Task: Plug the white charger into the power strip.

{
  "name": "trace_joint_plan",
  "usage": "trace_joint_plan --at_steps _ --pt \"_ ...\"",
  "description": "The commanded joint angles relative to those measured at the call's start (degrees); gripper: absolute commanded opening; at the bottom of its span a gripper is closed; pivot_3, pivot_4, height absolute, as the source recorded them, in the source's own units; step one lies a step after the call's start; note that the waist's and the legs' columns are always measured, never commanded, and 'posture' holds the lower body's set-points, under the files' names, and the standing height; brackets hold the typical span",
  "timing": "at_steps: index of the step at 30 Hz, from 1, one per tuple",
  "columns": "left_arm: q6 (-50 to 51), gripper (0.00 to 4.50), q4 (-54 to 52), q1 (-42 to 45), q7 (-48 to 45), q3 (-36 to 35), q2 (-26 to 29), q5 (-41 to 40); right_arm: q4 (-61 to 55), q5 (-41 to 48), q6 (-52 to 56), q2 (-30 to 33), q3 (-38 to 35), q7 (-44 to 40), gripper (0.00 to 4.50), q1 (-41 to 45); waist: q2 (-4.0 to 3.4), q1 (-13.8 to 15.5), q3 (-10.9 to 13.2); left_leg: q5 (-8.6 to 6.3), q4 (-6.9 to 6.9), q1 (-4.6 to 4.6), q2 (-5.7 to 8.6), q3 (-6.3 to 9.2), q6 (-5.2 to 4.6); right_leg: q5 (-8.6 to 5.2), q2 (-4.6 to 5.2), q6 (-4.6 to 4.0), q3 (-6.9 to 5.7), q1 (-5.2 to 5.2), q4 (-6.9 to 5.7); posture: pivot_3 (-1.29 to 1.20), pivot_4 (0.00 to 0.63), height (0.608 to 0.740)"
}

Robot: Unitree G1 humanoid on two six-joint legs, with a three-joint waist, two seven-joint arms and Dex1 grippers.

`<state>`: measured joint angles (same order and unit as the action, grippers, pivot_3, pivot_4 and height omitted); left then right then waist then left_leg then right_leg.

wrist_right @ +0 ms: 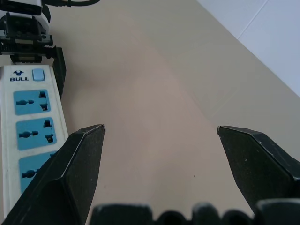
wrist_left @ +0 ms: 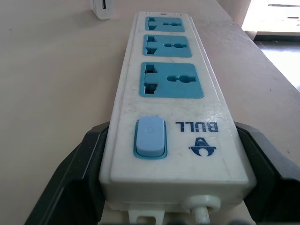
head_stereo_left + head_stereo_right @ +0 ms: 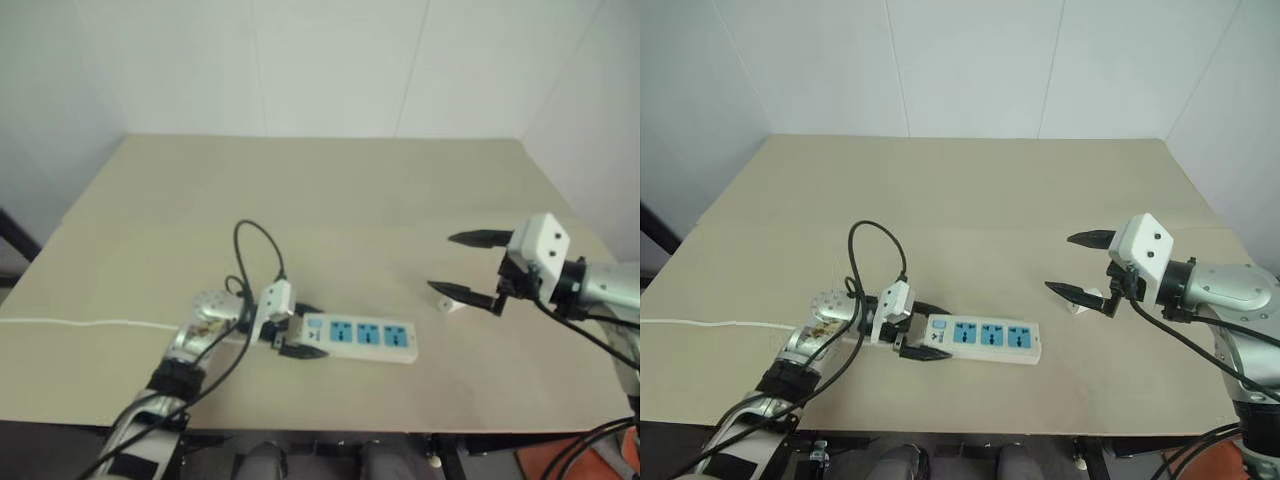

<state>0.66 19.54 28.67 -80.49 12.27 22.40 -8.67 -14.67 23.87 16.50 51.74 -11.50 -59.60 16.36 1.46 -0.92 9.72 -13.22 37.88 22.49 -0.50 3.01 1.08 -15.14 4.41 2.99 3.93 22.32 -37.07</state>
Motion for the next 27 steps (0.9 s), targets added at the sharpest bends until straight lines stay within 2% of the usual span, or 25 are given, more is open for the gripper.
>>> trace_joint_plan --at_steps 1,9,13,19,27 --pt "2.4 3.32 -3.3 -0.5 3.8 0.8 0.2 0.7 1.1 -0.1 -1.7 0.5 0.2 -1.3 4.5 2.0 0.0 0.1 0.0 0.0 0.0 0.0 0.01 0.0 0.0 0.0 0.01 0.0 0.0 -0.01 0.0 0.0 0.15 0.74" --pt "3.5 3.32 -3.6 -1.2 6.4 1.2 0.4 0.2 11.9 -8.0 -13.6 7.9 7.3 -14.0 4.5 6.7 -0.01 0.0 0.0 0.0 0.01 -0.04 0.0 -0.04 0.0 0.0 0.01 0.0 0.01 -0.04 0.02 0.0 0.15 0.74" --pt "3.8 3.32 -3.5 -1.0 6.3 1.7 0.3 0.2 20.6 -15.9 -22.8 10.1 15.2 -20.7 4.5 13.6 -0.01 -0.1 0.0 0.0 0.01 -0.09 -0.01 -0.07 0.0 0.0 0.01 0.0 0.01 -0.05 0.02 0.0 0.15 0.74" --pt "3.9 3.32 -2.8 -0.7 6.7 2.7 -0.7 0.3 33.0 -28.3 -33.3 7.1 25.7 -23.1 4.5 25.8 -0.01 0.0 0.0 0.0 0.01 -0.12 0.0 -0.07 0.0 0.0 0.02 0.0 0.03 -0.07 0.03 0.0 0.15 0.74" --pt "4.5 3.32 -3.5 -1.3 7.0 3.6 -1.2 0.0 43.1 -39.8 -44.5 4.4 35.2 -25.0 4.5 34.4 -0.02 0.3 0.0 0.0 0.01 -0.07 0.05 -0.06 0.0 0.0 0.07 0.0 0.01 -0.06 0.06 0.0 0.15 0.74"
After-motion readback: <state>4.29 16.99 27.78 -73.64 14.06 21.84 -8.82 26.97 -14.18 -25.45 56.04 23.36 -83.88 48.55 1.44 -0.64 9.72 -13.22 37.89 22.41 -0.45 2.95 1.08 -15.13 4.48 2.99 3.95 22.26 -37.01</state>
